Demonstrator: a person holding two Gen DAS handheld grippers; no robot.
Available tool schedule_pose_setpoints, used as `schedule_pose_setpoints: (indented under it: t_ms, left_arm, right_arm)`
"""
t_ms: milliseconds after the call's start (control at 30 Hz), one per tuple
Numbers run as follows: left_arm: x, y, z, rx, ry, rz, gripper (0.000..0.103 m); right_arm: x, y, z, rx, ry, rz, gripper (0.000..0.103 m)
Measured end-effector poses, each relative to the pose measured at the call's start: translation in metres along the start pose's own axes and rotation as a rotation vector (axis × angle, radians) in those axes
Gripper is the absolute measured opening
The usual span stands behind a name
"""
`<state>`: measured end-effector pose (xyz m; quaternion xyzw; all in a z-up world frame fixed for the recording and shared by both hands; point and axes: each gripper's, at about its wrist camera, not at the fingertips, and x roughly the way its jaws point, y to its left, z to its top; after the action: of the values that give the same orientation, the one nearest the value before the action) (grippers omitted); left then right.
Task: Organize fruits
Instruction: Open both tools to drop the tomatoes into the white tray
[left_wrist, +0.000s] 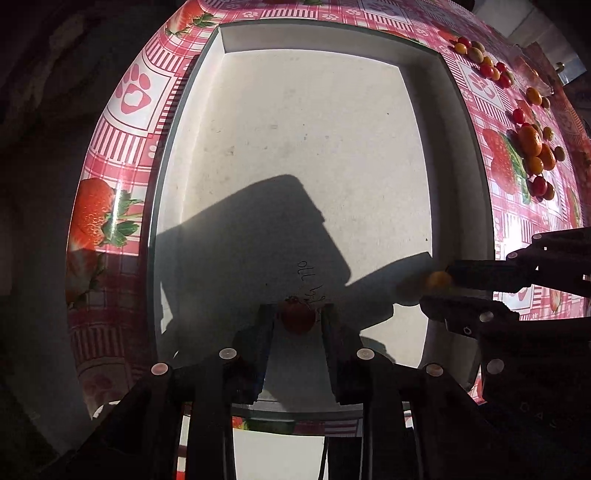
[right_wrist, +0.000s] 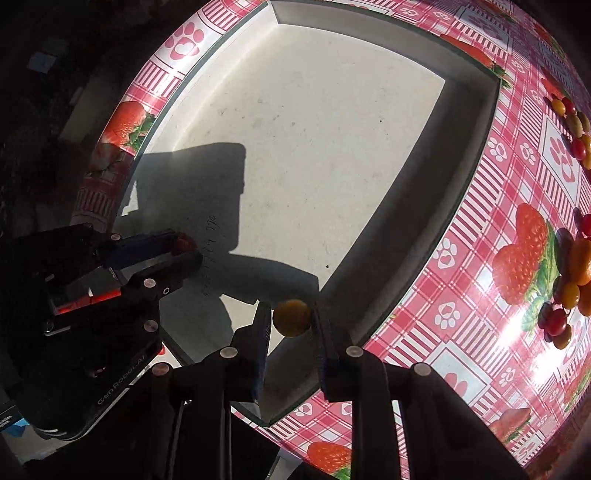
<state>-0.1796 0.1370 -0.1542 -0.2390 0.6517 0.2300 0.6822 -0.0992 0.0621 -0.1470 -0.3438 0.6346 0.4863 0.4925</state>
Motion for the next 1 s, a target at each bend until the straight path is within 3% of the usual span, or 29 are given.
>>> schedule_pose_setpoints:
  t_ms: [33,67,133,233,333,500,833,1000]
  left_arm:
    - [0.001,0.0,0.0,-0.005,-0.003,0.034,0.057]
    - [0.001,0.001,-0.001,-0.009,-0.013,0.048,0.062]
    - [0.001,0.005,-0.003,-0.02,-0.008,0.043,0.062]
    - [-0.001,0.012,-0.004,-0.036,0.007,0.037,0.062]
    - [-0.008,0.009,-0.002,-0.026,0.009,0.037,0.062]
    - [-0.022,-0.02,0.006,0.058,0.011,0.052,0.062]
    - [-0.054,-0.116,0.031,0.341,-0.032,0.053,0.062]
    - [-0.057,-0.148,0.052,0.392,-0.035,0.042,0.062]
  right_arm:
    - [0.001,0.0,0.0,-0.003,0.002,-0.002,0.038]
    - [0.004,0.002,0.003,-0.002,-0.001,-0.01,0.042]
    - [0.001,-0.001,0.003,0.016,-0.013,0.02,0.053]
    - [-0.015,-0.005,0.007,0.044,-0.075,0.054,0.086]
    - [-0.034,-0.008,0.009,0.057,-0.134,0.071,0.087]
    - [-0.057,-0.029,0.002,0.126,-0.191,0.009,0.087]
    - [-0.088,-0.102,-0.058,0.362,-0.268,-0.037,0.088]
    - [-0.103,-0.138,-0.083,0.459,-0.328,-0.051,0.093]
